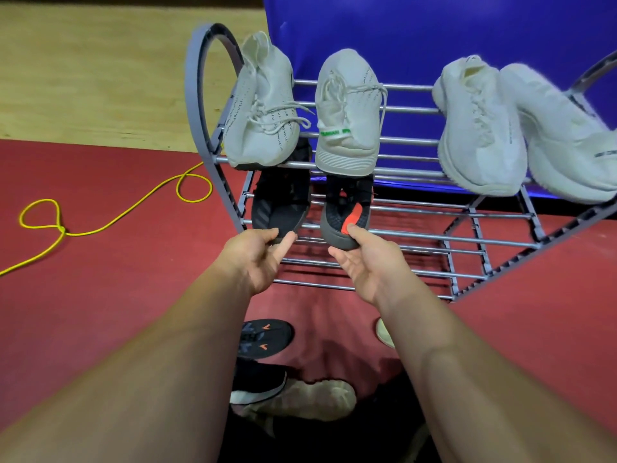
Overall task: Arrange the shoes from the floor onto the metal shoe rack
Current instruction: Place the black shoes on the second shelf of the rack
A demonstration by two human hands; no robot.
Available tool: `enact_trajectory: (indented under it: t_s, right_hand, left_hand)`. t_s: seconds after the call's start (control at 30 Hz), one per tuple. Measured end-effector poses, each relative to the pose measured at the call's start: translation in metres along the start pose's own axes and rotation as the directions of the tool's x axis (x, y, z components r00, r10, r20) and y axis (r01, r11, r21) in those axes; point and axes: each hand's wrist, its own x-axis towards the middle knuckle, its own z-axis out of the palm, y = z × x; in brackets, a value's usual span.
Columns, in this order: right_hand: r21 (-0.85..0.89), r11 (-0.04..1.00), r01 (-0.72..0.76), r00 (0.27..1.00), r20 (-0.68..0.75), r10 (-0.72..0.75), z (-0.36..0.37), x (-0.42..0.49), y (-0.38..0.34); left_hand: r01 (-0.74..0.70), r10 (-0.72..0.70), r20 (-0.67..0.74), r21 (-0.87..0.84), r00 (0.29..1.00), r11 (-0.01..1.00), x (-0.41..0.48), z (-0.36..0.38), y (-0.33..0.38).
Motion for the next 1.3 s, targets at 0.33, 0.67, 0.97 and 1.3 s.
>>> enact_trajectory:
  t_s: [0.33,0.67,0.97,1.3]
  right_hand:
    - [0.013,1.000,0.017,1.000,-0.003,-0.017,0.002,0.002,-0.003]
    - [-0.042,0.998,-0.040,0.996,0.079,0.043,-0.008,-0.005,-0.010]
    - [-0.300,0.954,-0.023,0.999,0.030,0.033,-0.065,-0.052,-0.061]
    - [-0.581,0.811,0.067,0.977,-0.127,-0.172,-0.193,-0.108,-0.103]
  left_hand:
    - [-0.072,0.074,0.013,-0.118,0.997,0.990,0.015,-0.004,0.001]
    - [-0.067,0.067,-0.055,-0.001,0.996,0.998,0.015,-0.001,-0.003]
    - [0.026,0.002,-0.075,0.377,0.997,0.926,-0.027,0.012,-0.034]
    - [-0.291,-0.113,0.291,0.957,0.950,0.022,-0.072,0.008,-0.107]
